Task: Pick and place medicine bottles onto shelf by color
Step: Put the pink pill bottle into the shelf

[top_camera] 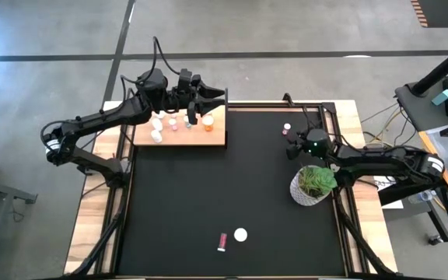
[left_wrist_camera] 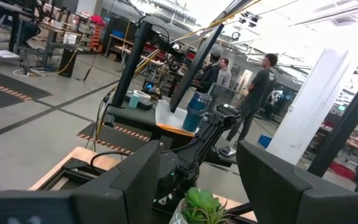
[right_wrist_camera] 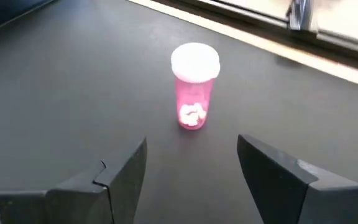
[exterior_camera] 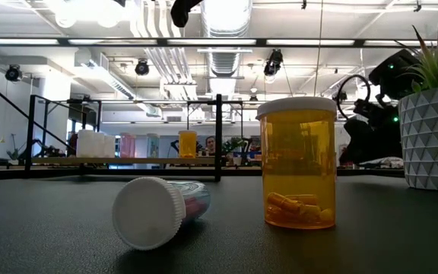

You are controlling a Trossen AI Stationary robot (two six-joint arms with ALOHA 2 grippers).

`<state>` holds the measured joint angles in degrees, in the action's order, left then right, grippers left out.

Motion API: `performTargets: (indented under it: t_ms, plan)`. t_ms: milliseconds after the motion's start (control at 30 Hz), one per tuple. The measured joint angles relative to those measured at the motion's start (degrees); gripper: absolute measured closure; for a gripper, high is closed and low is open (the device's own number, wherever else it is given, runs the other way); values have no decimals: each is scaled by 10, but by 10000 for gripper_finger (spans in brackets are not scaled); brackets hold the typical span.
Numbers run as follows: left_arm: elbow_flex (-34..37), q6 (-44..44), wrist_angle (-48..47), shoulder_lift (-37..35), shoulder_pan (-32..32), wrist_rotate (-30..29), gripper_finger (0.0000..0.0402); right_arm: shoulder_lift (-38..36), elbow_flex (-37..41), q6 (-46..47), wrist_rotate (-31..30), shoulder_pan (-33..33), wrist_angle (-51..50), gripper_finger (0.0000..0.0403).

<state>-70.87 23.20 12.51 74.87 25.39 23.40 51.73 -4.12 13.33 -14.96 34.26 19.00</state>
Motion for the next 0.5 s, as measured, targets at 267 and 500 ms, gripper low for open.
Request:
performTargets:
  t_ms: [267,500]
  plan:
    - [0,0,0,0,0,0,204,22,2,-36,1,0,59,163]
    - [0,-1,0,0,0,0,204,91,-20,-67,0,0,71,163]
